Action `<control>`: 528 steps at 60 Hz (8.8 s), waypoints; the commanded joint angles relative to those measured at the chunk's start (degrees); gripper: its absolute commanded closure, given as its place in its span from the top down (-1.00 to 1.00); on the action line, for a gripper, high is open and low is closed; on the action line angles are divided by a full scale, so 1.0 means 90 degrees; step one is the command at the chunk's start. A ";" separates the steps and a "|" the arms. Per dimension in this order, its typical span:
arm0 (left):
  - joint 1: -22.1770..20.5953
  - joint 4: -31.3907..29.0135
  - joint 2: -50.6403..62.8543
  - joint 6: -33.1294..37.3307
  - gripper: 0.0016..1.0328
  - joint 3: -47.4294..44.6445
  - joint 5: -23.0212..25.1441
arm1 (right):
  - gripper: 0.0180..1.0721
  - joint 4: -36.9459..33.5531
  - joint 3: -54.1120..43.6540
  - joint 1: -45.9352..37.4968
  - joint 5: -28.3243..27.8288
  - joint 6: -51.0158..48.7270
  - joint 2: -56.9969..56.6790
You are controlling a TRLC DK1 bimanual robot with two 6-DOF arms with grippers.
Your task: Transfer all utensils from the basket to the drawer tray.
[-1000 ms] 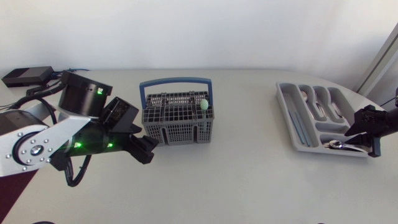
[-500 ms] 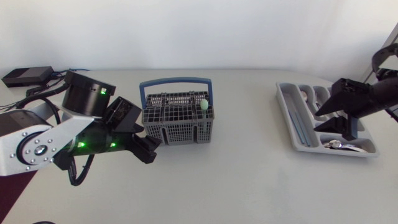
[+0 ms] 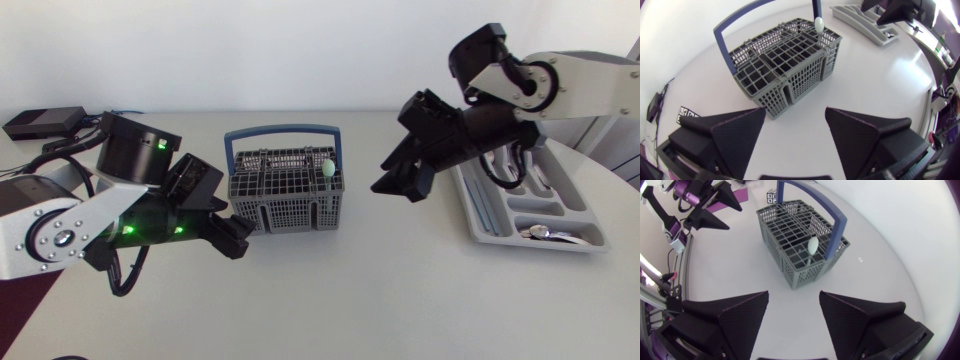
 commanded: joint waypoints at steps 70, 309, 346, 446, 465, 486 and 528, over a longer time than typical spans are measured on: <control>0.0356 0.0284 0.0269 0.0077 0.62 -0.0133 0.0163 | -0.76 0.2234 0.0999 0.0900 0.0232 0.3000 0.2248; 0.1450 -0.0155 -0.0132 0.0048 0.62 -0.0172 0.0153 | 0.42 0.2360 -0.2741 -0.3739 0.2449 0.0364 -0.1102; 0.1928 0.0138 0.0718 0.0126 0.62 0.0190 0.0339 | 0.42 0.2155 -0.2468 -0.0028 0.2673 0.2688 -0.1502; 0.2612 0.0011 -0.3657 0.0312 0.90 -0.1949 0.0788 | 0.93 0.2995 -0.5085 -0.1669 0.2937 0.2414 -0.6394; 0.2562 0.0023 -0.4637 0.0297 0.90 -0.2419 0.0480 | 0.93 0.3268 -0.5914 -0.1838 0.2977 0.2890 -0.7503; 0.2749 0.0571 -0.5782 -0.0198 0.90 -0.3281 0.0247 | 0.93 0.3624 -0.6815 -0.1855 0.3005 0.3642 -0.8651; 0.3051 0.1456 -0.7632 -0.0997 0.86 -0.4674 -0.0130 | 0.93 0.3991 -0.7741 -0.1874 0.3034 0.4416 -0.9832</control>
